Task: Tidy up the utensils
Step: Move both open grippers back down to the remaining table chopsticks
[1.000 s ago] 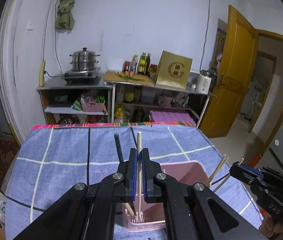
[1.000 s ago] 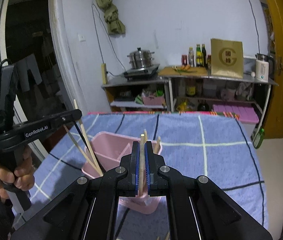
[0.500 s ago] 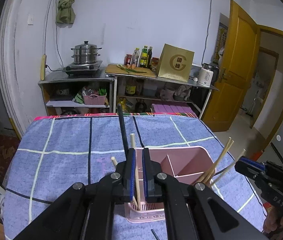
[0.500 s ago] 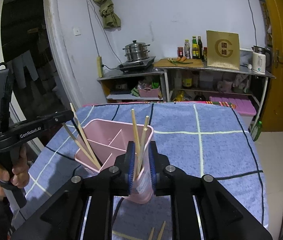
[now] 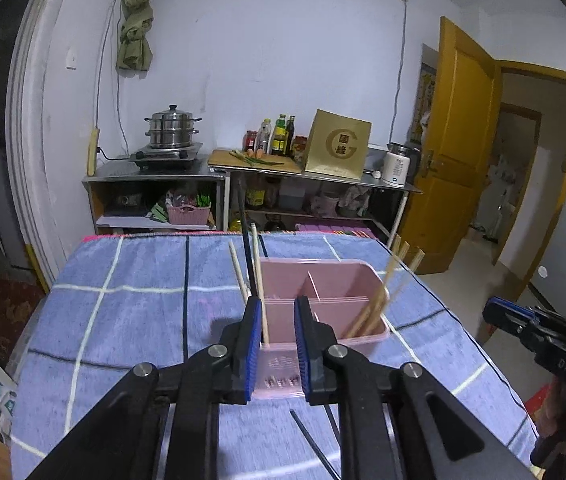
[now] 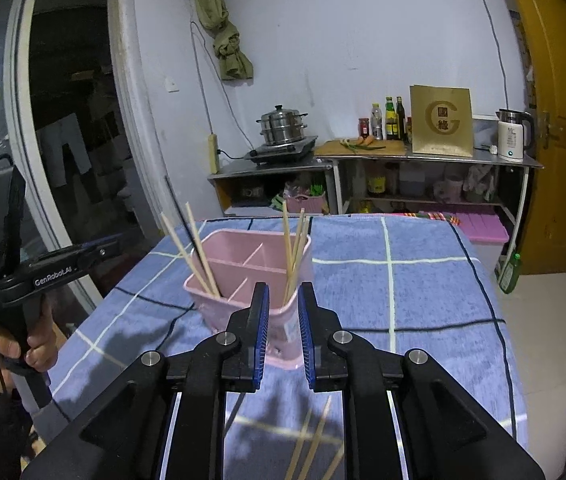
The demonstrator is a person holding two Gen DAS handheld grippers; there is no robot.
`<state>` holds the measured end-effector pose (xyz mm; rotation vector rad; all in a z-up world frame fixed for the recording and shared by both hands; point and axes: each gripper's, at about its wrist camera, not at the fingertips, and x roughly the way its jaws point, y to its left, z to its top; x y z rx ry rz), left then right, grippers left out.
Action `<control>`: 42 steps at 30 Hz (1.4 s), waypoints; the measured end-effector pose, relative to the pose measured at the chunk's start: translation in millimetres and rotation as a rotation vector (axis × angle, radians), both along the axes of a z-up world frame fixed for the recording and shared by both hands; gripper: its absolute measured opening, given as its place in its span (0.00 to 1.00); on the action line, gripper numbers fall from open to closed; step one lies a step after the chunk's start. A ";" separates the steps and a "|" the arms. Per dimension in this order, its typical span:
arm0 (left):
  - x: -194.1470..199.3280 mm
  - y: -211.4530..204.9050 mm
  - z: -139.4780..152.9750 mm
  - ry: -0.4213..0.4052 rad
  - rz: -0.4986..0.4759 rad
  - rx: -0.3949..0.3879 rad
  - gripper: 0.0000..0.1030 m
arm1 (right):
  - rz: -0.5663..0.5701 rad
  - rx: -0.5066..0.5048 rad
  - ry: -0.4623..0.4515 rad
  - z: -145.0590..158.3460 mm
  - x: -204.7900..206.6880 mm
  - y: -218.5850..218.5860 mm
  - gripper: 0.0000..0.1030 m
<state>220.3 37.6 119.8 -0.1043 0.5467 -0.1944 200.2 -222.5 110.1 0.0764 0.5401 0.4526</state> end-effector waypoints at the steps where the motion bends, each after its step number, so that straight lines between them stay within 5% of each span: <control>1: -6.8 -0.2 -3.5 0.003 -0.002 -0.003 0.15 | -0.001 0.000 0.000 -2.8 -6.4 -1.4 0.15; 18: -74.2 -22.3 -80.4 0.139 -0.053 -0.018 0.15 | 0.003 -0.048 0.115 -64.3 -55.1 -16.8 0.15; 42: -10.4 -49.5 -147.8 0.379 -0.033 0.000 0.15 | -0.027 -0.099 0.298 -125.5 -5.5 -18.0 0.15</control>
